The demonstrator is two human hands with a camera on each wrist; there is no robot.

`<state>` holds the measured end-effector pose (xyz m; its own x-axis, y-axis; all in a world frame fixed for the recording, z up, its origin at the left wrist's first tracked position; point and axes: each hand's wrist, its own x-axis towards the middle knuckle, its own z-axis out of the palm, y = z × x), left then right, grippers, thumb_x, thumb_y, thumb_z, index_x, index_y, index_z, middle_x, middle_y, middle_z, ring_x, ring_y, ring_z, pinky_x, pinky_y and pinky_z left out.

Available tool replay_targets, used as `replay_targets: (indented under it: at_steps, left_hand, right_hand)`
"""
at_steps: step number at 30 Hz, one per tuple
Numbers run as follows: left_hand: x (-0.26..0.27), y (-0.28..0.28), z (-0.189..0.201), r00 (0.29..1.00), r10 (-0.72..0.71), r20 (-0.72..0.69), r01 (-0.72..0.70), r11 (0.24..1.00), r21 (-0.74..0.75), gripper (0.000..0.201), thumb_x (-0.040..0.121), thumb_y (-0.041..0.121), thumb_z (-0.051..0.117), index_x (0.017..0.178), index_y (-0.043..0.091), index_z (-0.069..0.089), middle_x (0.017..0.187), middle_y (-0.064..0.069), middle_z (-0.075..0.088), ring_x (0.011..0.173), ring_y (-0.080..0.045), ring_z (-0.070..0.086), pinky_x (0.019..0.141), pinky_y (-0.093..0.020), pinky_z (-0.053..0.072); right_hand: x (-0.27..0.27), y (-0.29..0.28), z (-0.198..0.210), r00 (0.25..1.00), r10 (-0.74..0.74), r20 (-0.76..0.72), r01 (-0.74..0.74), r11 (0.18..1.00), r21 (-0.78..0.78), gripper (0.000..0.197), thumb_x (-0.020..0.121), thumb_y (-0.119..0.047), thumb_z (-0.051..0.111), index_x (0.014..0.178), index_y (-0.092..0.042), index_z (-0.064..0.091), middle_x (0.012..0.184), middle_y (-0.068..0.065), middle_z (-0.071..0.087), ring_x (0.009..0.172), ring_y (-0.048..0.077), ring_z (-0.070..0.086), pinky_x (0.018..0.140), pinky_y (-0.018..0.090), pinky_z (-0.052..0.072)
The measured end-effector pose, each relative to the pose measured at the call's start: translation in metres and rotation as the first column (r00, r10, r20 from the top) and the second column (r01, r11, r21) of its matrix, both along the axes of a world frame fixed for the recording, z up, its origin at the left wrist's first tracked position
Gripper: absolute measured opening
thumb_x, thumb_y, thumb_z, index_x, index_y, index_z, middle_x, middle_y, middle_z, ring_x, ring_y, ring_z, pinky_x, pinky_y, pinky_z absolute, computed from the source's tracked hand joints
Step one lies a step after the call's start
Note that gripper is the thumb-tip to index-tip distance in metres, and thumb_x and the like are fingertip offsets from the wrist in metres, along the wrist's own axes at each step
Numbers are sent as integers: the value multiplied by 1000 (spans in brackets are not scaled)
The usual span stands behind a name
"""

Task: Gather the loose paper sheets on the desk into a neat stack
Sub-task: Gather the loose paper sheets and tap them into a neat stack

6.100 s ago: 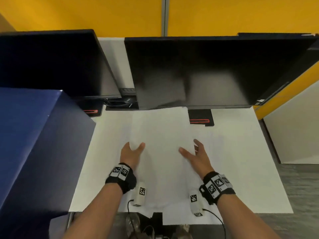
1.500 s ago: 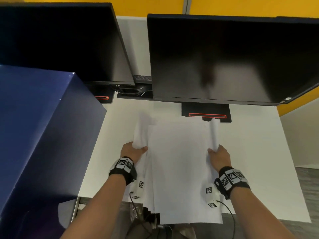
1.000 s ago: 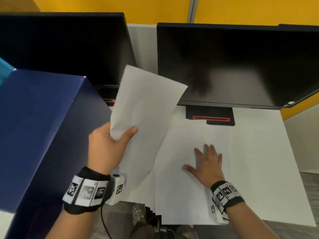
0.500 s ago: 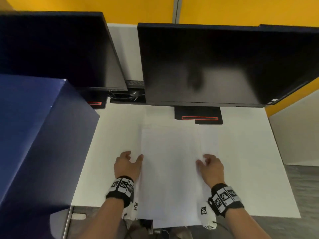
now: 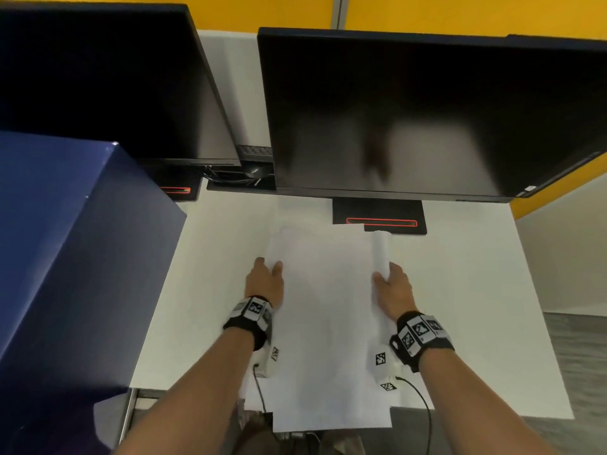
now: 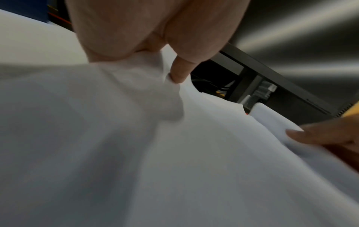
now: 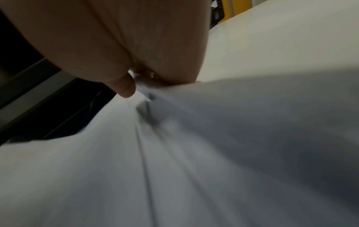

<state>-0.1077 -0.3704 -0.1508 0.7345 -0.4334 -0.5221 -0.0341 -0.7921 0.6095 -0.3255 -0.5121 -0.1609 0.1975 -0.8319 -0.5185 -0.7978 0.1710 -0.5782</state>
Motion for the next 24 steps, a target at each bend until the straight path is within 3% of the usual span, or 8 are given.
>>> replay_targets:
  at_steps: [5, 10, 13, 15, 17, 19, 21, 24]
  left_hand:
    - [14, 35, 3, 998, -40, 53, 46, 993, -110, 27, 103, 25, 46, 122, 8, 50, 108, -10, 64, 94, -26, 58, 82, -28, 40]
    - [8, 42, -4, 999, 39, 36, -27, 959, -280, 22, 102, 24, 49, 120, 13, 54, 108, -3, 66, 100, -24, 62, 88, -29, 45]
    - [13, 44, 2, 997, 74, -16, -75, 928, -365, 18, 102, 22, 49, 118, 18, 55, 105, 2, 67, 96, -20, 64, 85, -27, 48]
    - [17, 45, 13, 992, 97, -86, -124, 900, -417, 12, 102, 21, 48, 111, 24, 56, 101, 5, 68, 92, -16, 66, 78, -24, 50]
    - [19, 43, 21, 982, 107, -153, -166, 878, -448, 13, 103, 21, 47, 100, 31, 54, 95, 13, 63, 86, -4, 62, 74, -15, 47]
    - [17, 37, 19, 975, 102, -197, -179, 888, -423, 9, 102, 26, 49, 104, 34, 54, 99, 18, 55, 90, 4, 55, 83, -15, 41]
    - [15, 30, 13, 975, 40, -218, -122, 919, -375, 24, 97, 35, 57, 119, 24, 54, 111, 15, 60, 104, -5, 60, 90, -24, 45]
    - [17, 26, 0, 979, 44, -199, -107, 943, -316, 32, 91, 31, 67, 119, 23, 55, 111, 7, 67, 98, -9, 65, 89, -31, 51]
  right_hand:
    - [-28, -4, 7, 995, -97, -19, 98, 994, 40, 46, 94, -26, 61, 133, -7, 46, 97, 5, 60, 93, 24, 57, 85, 31, 43]
    - [-3, -2, 2, 998, -63, 7, 63, 998, -28, 45, 91, -35, 64, 125, -6, 55, 115, 12, 60, 110, 31, 59, 96, 35, 45]
    - [-1, -2, 6, 987, -143, 78, 152, 980, -127, 71, 80, -48, 73, 134, -9, 47, 128, 10, 50, 120, 29, 49, 107, 44, 40]
    - [-13, -3, 9, 929, -285, 238, 285, 958, 35, 89, 77, -57, 73, 145, -13, 34, 132, -1, 44, 123, 19, 45, 110, 41, 37]
    - [-24, 1, 7, 852, -383, 356, 295, 915, 277, 95, 73, -66, 71, 146, -15, 38, 134, -10, 48, 123, 15, 52, 110, 43, 40]
    - [-25, 9, 7, 876, -299, 378, 170, 925, 339, 72, 75, -60, 73, 130, -16, 60, 126, -1, 68, 111, 19, 67, 99, 44, 52]
    - [-14, 17, 9, 927, -179, 330, 95, 962, 256, 41, 85, -46, 68, 116, -19, 67, 117, 5, 73, 98, 20, 71, 85, 36, 57]
    - [-5, 13, 15, 922, -252, 293, 202, 961, 191, 54, 89, -47, 64, 133, -16, 54, 124, -5, 59, 112, 20, 61, 95, 37, 50]
